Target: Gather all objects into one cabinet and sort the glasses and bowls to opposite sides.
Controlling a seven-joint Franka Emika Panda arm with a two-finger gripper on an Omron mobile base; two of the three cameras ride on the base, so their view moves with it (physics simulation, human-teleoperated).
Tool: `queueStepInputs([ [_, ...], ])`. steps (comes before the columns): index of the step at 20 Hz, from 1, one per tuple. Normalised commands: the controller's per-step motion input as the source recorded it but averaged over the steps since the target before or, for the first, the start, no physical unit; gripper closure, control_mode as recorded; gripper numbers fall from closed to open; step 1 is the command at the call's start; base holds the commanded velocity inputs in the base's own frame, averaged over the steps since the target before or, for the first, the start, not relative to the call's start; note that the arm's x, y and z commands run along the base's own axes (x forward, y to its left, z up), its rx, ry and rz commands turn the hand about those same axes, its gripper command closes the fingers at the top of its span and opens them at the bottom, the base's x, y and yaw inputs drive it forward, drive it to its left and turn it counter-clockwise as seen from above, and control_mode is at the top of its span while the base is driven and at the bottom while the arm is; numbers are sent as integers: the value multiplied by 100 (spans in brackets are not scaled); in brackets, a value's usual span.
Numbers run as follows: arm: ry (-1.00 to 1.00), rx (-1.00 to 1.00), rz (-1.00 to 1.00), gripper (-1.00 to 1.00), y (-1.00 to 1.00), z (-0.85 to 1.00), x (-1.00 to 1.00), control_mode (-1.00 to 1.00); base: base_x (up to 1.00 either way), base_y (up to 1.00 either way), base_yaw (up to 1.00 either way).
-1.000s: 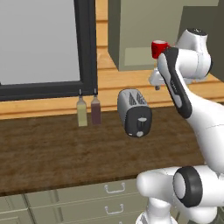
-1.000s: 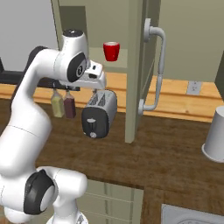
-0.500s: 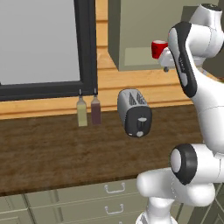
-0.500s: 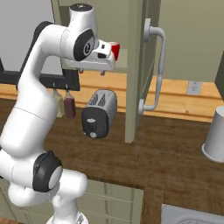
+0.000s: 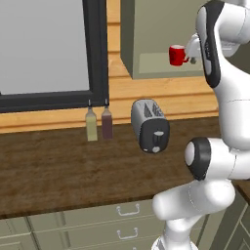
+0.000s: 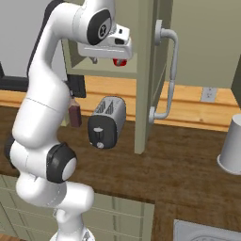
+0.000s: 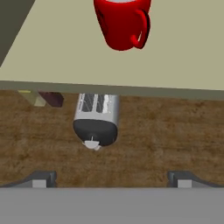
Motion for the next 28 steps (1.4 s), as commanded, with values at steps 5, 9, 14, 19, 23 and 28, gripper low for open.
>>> queueStepInputs([
  [5, -4, 0, 0, -100, -11, 0, 0, -100, 0, 0, 0],
  [9, -7, 0, 0, -100, -11, 0, 6, -100, 0, 0, 0],
  [14, -3, 0, 0, -100, -23, 0, 16, -100, 0, 0, 0],
  [19, -1, 0, 0, -100, -17, 0, 18, -100, 0, 0, 0],
  [23, -2, 0, 0, -100, -2, 0, 16, -100, 0, 0, 0],
  [28, -11, 0, 0, -100, 0, 0, 23, -100, 0, 0, 0],
])
